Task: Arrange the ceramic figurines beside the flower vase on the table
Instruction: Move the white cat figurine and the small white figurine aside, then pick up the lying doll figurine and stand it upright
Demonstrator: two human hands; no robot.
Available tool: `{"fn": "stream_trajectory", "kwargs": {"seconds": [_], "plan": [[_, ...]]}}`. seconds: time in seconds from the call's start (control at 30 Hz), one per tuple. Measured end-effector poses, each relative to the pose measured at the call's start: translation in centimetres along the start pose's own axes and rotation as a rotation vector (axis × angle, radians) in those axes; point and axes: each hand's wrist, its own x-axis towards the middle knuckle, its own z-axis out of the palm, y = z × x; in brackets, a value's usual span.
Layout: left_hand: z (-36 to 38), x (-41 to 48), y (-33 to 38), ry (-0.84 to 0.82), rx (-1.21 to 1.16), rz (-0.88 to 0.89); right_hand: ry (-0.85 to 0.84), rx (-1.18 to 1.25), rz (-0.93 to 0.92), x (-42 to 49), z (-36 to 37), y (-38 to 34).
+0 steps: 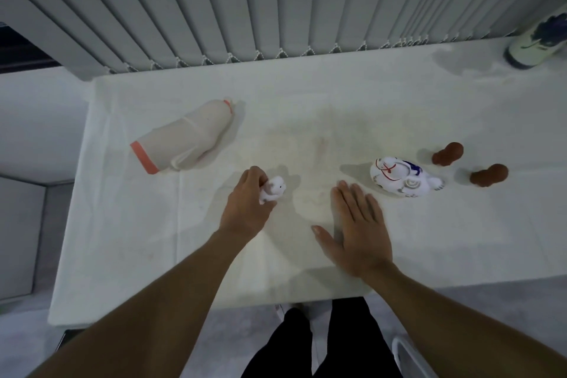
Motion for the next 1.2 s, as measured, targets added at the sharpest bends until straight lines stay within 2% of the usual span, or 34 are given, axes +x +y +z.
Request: {"fn": "stream_trajectory", "kwargs": {"seconds": [0.1,0.3,0.43,0.5,0.57,0.7,0.8,0.9,1.07,1.2], "plan": [[0.2,-0.1,-0.2,-0.001,0.005,0.008,-0.007,-0.013,0.0,-0.1,0.1,0.0],[-0.4,0.5,-1.0,-0.133,-0.009,-0.047,0.036,0.003,-0.008,-0.4,0.3,0.1],[-2.7,0.1,-2.1,-0.257,0.043,-0.048,0.069,0.124,-0.028,1.1,0.4,-0.7],[-4.0,0.0,-2.6,-0.261,0.078,-0.019,0.079,0.197,-0.038,3.1,-0.1,-1.8],[-5.4,0.3,-2.8,-0.18,0.119,-0.005,0.097,0.245,-0.032,5.6,-1.0,-3.2],[-7.8,2.0,-2.7,0.219,0.311,0.119,0.084,0.347,-0.072,11.3,-3.4,-6.1],[-9.5,3.9,-2.4,0.385,0.417,0.129,0.001,0.431,-0.07,15.5,-5.1,-8.8],[-10.7,5.7,-2.4,0.432,0.524,0.065,-0.104,0.54,-0.053,19.4,-5.5,-11.7],[-10.9,7.4,-4.9,0.336,0.683,-0.105,-0.299,0.671,0.051,24.2,-4.9,-16.6],[-10.8,8.0,-6.2,0.346,0.783,-0.08,-0.425,0.821,0.155,25.9,-4.0,-19.1]]}}
